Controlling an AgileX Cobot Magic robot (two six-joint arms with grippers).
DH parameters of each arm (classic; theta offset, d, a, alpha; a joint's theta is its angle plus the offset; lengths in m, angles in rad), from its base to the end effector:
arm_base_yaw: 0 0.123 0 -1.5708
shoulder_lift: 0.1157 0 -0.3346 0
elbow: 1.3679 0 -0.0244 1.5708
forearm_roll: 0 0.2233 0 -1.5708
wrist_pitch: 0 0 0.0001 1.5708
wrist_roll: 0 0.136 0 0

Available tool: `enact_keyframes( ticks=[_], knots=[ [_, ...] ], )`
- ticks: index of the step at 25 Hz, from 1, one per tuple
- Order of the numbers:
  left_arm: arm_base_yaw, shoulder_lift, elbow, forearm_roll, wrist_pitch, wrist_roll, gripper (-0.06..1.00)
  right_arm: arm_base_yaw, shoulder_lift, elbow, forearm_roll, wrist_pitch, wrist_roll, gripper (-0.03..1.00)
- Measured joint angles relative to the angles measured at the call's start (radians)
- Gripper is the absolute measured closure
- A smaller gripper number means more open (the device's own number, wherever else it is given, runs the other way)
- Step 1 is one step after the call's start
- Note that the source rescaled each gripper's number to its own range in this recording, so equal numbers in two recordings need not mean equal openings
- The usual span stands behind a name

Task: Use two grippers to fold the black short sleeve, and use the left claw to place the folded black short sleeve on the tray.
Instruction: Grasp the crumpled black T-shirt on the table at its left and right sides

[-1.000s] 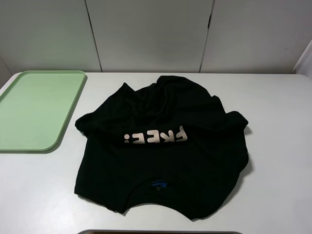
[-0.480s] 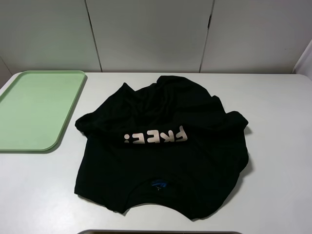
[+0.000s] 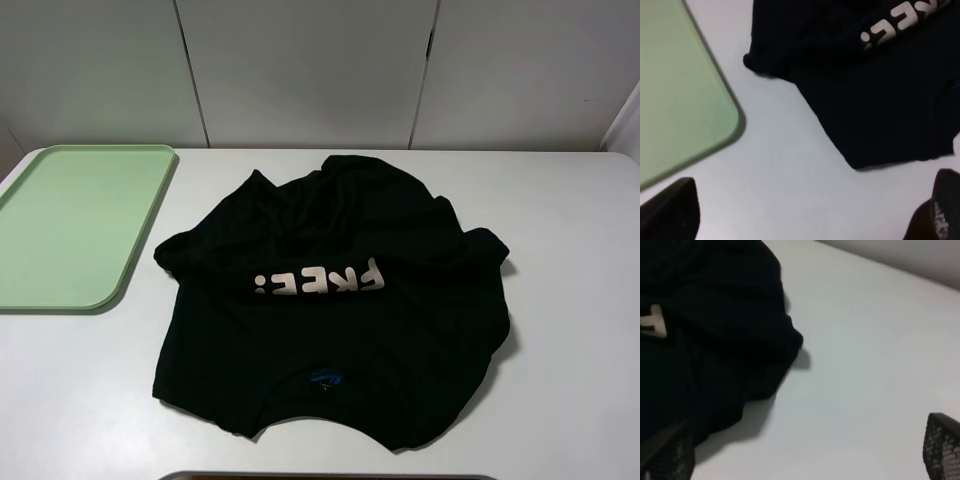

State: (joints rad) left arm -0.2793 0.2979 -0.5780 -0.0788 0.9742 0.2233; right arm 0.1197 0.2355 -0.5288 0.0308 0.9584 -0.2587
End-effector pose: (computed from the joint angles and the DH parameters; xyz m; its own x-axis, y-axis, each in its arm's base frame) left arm 0.0022 -0.0098 0.2831 -0.4802 0.3225 -0.8157 0.4187 0.9014 0.1099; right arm -0.0025 0.0032 0.2694 -0.4930 -0.2996 -0.8168 -0.2657 0.9458 -0.1866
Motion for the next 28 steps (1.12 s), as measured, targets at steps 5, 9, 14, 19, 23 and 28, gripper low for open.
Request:
enact_keyframes(
  ticks=[5, 9, 14, 19, 23, 28],
  knots=[
    [-0.004, 0.238, -0.083, -0.04, -0.032, 0.103, 0.03, 0.069, 0.244, -0.071, 0.002, -0.09, -0.043, -0.03],
    [-0.004, 0.41, -0.123, -0.109, -0.047, 0.179, 0.03, 0.093, 0.462, -0.12, 0.003, -0.136, -0.109, -0.03],
    [-0.004, 0.551, -0.126, -0.127, -0.086, 0.223, 0.04, 0.093, 0.734, -0.173, 0.003, -0.2, -0.19, -0.03],
    [-0.004, 0.606, -0.126, -0.128, -0.131, 0.227, 0.04, 0.093, 0.953, -0.199, 0.014, -0.289, -0.25, -0.03],
    [-0.004, 0.612, -0.126, -0.128, -0.135, 0.228, 0.04, 0.093, 1.077, -0.199, 0.013, -0.32, -0.374, -0.03],
    [-0.004, 0.612, -0.126, -0.128, -0.143, 0.23, 0.04, 0.093, 1.145, -0.199, -0.025, -0.354, -0.536, -0.03]
  ],
)
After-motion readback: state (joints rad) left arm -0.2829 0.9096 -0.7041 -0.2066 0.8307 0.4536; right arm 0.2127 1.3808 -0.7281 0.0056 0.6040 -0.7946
